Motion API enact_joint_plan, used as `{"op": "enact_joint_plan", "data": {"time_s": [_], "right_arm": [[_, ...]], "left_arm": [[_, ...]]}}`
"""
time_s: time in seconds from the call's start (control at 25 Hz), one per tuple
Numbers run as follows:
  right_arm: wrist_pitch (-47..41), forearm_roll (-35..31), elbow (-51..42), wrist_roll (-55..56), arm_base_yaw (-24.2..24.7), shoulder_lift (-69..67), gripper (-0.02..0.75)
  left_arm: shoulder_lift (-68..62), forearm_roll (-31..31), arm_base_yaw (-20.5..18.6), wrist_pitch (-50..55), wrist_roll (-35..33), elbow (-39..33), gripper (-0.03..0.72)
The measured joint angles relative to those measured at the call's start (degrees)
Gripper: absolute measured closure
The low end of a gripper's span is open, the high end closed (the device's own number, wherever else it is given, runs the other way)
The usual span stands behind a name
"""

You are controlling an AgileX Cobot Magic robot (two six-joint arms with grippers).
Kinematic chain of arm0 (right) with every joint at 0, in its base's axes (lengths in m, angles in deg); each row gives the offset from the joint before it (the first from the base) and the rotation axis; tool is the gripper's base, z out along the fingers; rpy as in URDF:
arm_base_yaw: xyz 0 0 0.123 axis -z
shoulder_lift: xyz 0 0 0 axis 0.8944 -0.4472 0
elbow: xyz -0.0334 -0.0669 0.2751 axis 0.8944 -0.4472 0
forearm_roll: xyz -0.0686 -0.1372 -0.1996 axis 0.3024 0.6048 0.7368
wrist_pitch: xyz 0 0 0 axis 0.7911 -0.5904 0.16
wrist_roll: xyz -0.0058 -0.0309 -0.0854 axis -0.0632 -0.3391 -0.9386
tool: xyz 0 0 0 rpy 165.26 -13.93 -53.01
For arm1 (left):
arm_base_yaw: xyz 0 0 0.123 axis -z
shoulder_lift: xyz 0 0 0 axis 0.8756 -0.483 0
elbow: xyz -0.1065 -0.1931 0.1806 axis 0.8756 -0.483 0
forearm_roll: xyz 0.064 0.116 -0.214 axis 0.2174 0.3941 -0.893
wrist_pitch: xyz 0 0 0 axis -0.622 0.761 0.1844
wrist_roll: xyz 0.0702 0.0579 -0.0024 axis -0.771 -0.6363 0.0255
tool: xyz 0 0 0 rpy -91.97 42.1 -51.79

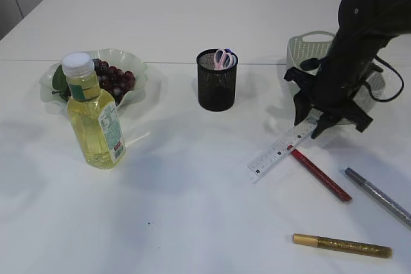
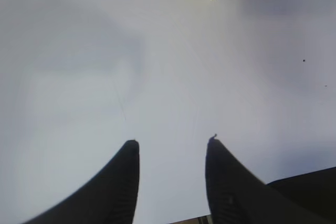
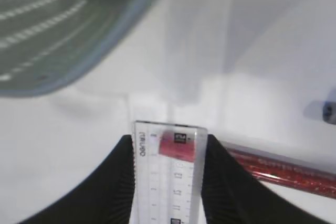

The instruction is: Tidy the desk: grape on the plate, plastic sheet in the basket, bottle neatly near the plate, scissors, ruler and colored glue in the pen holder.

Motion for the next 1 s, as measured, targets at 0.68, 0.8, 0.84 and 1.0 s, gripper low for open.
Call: {"op": "enact_joint_plan", "data": {"time_s": [0.68, 0.8, 0.84, 1.0], "right_arm": [[9.77, -9.10, 13.53, -37.19, -0.04, 5.65, 0.437], [14.59, -17.49, 13.53, -48.63, -0.04, 5.65, 0.437], [16.47, -20.33, 13.53, -53.12, -0.04, 5.65, 0.437], [23.15, -30.91, 13.53, -71.40, -0.04, 5.21, 0.437]], "left_arm": [[0.00, -0.32, 0.00, -1.25, 0.00, 0.00, 0.381], [0.00, -1.14, 0.00, -1.13, 0.00, 0.00, 0.381], [0.00, -1.25, 0.00, -1.01, 0.00, 0.00, 0.381], [0.00, -1.61, 0.00, -0.59, 0.00, 0.00, 0.381]]}}
